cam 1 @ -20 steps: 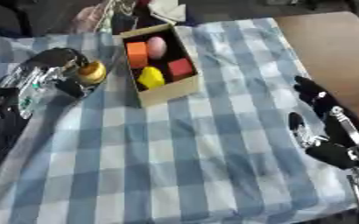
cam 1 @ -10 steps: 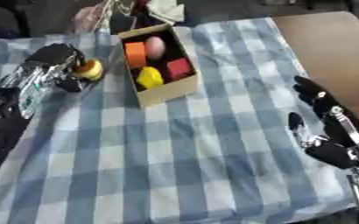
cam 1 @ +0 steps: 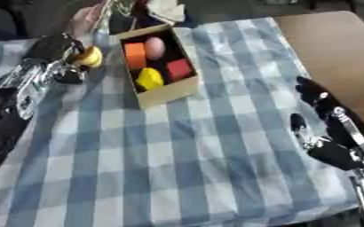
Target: Pick up objects on the table and place them in the box.
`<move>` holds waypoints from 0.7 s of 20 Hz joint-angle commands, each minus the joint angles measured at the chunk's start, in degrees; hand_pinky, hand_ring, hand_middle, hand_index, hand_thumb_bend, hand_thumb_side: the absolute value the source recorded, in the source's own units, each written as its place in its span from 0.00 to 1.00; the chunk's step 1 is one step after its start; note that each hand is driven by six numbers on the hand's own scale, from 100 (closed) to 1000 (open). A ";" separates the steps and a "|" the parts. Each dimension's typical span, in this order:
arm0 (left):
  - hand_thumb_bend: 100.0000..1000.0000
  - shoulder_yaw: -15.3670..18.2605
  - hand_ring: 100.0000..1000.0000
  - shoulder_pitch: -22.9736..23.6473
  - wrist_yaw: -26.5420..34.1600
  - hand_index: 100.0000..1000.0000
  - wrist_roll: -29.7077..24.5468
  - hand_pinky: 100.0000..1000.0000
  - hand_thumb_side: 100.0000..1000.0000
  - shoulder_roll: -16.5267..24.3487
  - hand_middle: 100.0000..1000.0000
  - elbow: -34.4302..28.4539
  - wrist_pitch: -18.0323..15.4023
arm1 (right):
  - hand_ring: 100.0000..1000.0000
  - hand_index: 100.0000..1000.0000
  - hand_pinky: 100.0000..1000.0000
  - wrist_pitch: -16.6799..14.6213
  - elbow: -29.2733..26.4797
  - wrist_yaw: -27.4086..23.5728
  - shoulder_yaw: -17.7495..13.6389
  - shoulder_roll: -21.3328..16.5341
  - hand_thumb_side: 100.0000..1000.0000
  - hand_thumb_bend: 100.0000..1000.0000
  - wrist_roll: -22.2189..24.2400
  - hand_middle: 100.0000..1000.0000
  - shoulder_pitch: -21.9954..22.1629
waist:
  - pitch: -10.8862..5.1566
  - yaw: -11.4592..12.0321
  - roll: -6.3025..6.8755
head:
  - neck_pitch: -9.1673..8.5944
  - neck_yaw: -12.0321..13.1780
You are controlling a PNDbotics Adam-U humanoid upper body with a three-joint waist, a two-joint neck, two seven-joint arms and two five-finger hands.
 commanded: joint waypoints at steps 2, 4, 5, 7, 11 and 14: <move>0.00 -1.32 0.33 -2.70 2.17 0.43 0.01 0.45 0.06 2.75 0.26 -6.88 -0.51 | 1.00 1.00 1.00 0.08 -0.61 -0.39 -0.17 -0.41 0.34 0.00 0.17 1.00 -0.37 | -0.60 0.13 -0.53 | -0.28 -0.18; 0.00 -3.12 0.34 -3.56 2.40 0.44 -0.93 0.46 0.05 1.83 0.27 -9.14 -1.61 | 1.00 1.00 1.00 0.06 -0.57 -0.46 -0.02 -0.35 0.34 0.00 0.33 1.00 -0.37 | -0.65 0.00 -0.58 | -0.23 -0.03; 0.00 -4.04 0.35 -3.91 2.28 0.45 -1.53 0.47 0.05 1.20 0.28 -9.89 -2.20 | 1.00 1.00 1.00 0.05 -0.55 -0.51 0.02 -0.31 0.34 0.00 0.39 1.00 -0.38 | -0.66 -0.09 -0.62 | -0.23 0.03; 0.00 -5.71 0.36 -4.58 1.73 0.47 -2.74 0.48 0.05 -0.33 0.29 -10.57 -3.29 | 1.00 1.00 1.00 0.04 -0.53 -0.59 0.11 -0.21 0.35 0.00 0.50 1.00 -0.45 | -0.66 -0.34 -0.71 | -0.20 0.19; 0.20 -7.94 0.47 -5.52 -0.40 0.62 -4.78 0.58 0.04 -3.22 0.44 -9.64 -5.16 | 1.00 1.00 1.00 0.06 -0.50 -0.76 0.29 -0.03 0.34 0.00 0.78 1.00 -0.45 | -0.70 -0.79 -0.69 | -0.16 0.57; 0.33 -8.59 0.56 -5.64 -1.74 0.73 -6.13 0.64 0.10 -4.78 0.57 -8.18 -6.10 | 1.00 1.00 1.00 0.11 -0.57 -0.86 0.40 0.09 0.35 0.00 1.02 1.00 -0.46 | -0.77 -0.98 -0.60 | -0.28 0.67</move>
